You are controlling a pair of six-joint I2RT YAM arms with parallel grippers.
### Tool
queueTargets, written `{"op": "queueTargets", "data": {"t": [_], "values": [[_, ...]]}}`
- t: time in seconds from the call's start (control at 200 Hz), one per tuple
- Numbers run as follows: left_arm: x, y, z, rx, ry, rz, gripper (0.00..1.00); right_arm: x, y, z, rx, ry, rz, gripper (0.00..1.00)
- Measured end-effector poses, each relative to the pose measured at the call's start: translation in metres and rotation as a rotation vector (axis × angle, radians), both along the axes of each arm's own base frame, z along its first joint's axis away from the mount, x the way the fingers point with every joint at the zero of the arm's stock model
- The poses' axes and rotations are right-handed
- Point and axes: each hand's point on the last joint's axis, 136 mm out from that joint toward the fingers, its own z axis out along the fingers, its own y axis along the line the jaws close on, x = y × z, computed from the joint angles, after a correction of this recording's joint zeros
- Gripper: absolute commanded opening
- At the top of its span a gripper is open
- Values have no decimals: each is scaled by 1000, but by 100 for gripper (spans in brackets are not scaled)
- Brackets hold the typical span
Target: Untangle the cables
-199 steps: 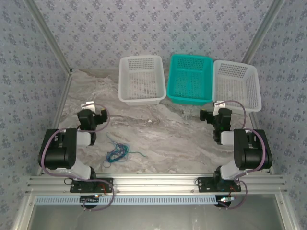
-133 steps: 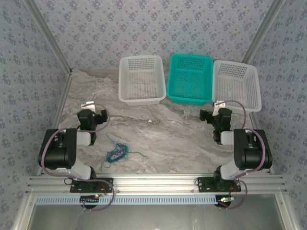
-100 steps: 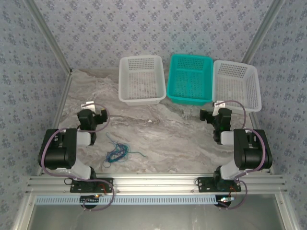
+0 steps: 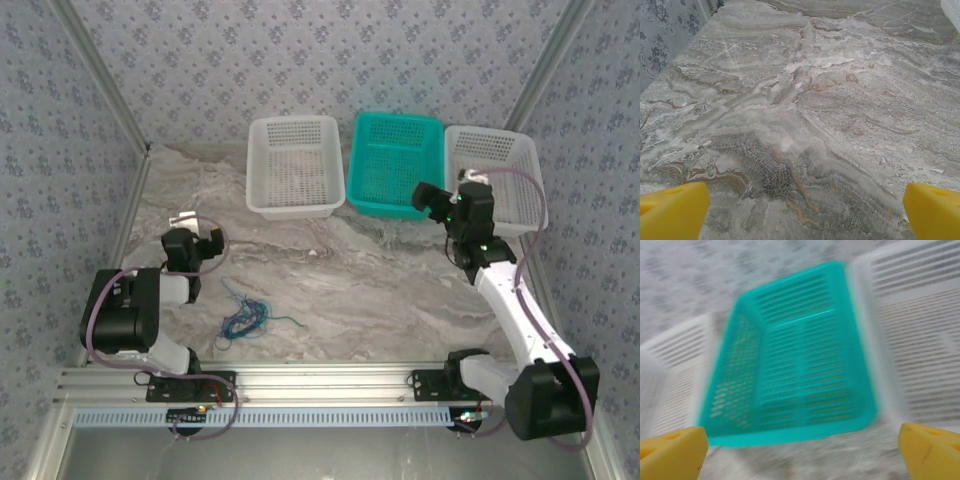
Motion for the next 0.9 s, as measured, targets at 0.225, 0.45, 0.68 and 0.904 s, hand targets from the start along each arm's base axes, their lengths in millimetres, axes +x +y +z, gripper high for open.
{"op": "queueTargets", "data": {"t": [0.225, 0.45, 0.68, 0.904], "values": [[-2, 5, 4, -16, -4, 5, 99, -42, 186, -12, -118, 209, 590, 100], [-28, 7, 94, -117, -99, 85, 99, -85, 251, -60, -339, 341, 886, 100], [-66, -18, 173, -375, 31, 159, 98, -95, 281, -83, -464, 371, 1001, 100], [-153, -108, 109, -582, 537, 96, 82, -93, 280, -89, -491, 378, 1001, 100]]}}
